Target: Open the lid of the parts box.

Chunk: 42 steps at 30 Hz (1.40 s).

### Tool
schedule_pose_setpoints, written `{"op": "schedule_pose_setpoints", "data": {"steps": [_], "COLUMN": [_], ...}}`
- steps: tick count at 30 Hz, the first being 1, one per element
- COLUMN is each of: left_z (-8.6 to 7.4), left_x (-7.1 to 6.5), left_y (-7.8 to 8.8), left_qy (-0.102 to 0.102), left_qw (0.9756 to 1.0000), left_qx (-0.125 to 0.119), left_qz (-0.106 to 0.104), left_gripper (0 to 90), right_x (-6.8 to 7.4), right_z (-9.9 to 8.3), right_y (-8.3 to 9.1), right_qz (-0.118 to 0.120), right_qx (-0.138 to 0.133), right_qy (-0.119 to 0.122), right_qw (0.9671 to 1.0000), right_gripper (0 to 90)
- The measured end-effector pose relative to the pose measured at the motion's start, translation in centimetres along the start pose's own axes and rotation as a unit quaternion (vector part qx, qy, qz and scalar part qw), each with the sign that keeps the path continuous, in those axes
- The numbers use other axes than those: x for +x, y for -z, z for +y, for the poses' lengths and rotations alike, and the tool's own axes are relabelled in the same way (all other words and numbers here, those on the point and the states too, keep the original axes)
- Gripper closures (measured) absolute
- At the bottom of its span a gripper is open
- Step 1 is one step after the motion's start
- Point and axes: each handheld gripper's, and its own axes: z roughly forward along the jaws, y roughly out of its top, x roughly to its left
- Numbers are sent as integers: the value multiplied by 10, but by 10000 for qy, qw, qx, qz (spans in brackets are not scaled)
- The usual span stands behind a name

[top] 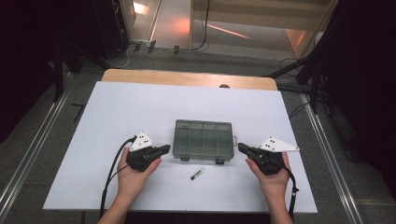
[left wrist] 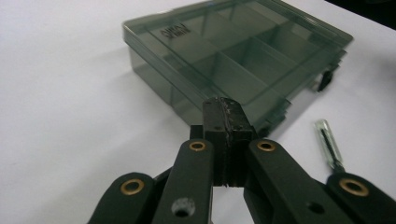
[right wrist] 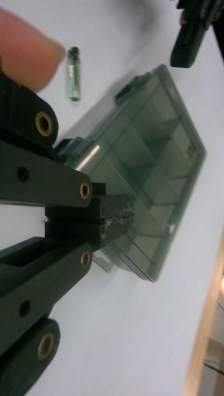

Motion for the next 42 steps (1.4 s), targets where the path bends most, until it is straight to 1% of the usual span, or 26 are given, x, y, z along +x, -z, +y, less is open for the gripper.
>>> {"op": "schedule_pose_setpoints", "data": {"steps": [1, 5, 7, 11, 13, 18, 20, 22, 25, 29, 32, 39, 42], "left_z": [-1, -4, -6, -9, -10, -12, -14, -14, -14, -15, -15, -15, -15], "left_x": [-1, -1, 1, 4, 4, 4, 4, 4, 4, 3, 2, 2, 2], "left_y": [0, -2, -3, -6, -7, -10, -13, -14, -15, -17, -17, -18, -18], "left_qy": [-40, 3, 46, 130, 140, 160, 156, 161, 153, 142, 125, 118, 124], "left_qw": [10000, 10000, 9999, 9997, 9997, 9995, 9993, 9992, 9992, 9990, 9990, 9989, 9989], "left_qx": [37, 85, 110, 176, 203, 286, 340, 378, 382, 424, 437, 447, 445], "left_qz": [4, -39, -52, -48, -37, -4, 2, -5, 8, -9, -14, -23, -30], "left_gripper": [900, 900, 900, 900, 900, 900, 900, 900, 900, 900, 900, 900, 900], "right_x": [-1, -3, -5, -9, -10, -8, -8, -8, -7, -6, -6, -4, -5], "right_z": [-1, -2, -4, -11, -14, -16, -17, -18, -18, -20, -21, -21, -20], "right_y": [-1, -4, -5, -8, -10, -16, -17, -18, -20, -22, -24, -24, -23], "right_qz": [78, 208, 201, 250, 306, 298, 353, 358, 349, 361, 380, 339, 352], "right_qx": [65, 462, 624, 798, 856, 1055, 1080, 1113, 1187, 1248, 1304, 1342, 1306], "right_qy": [34, 145, 172, 140, 143, 269, 252, 252, 331, 336, 398, 448, 484], "right_qw": [9999, 9986, 9977, 9964, 9958, 9936, 9932, 9928, 9918, 9910, 9899, 9894, 9896], "right_gripper": [900, 900, 900, 900, 900, 900, 900, 900, 900, 900, 900, 900, 900]}}
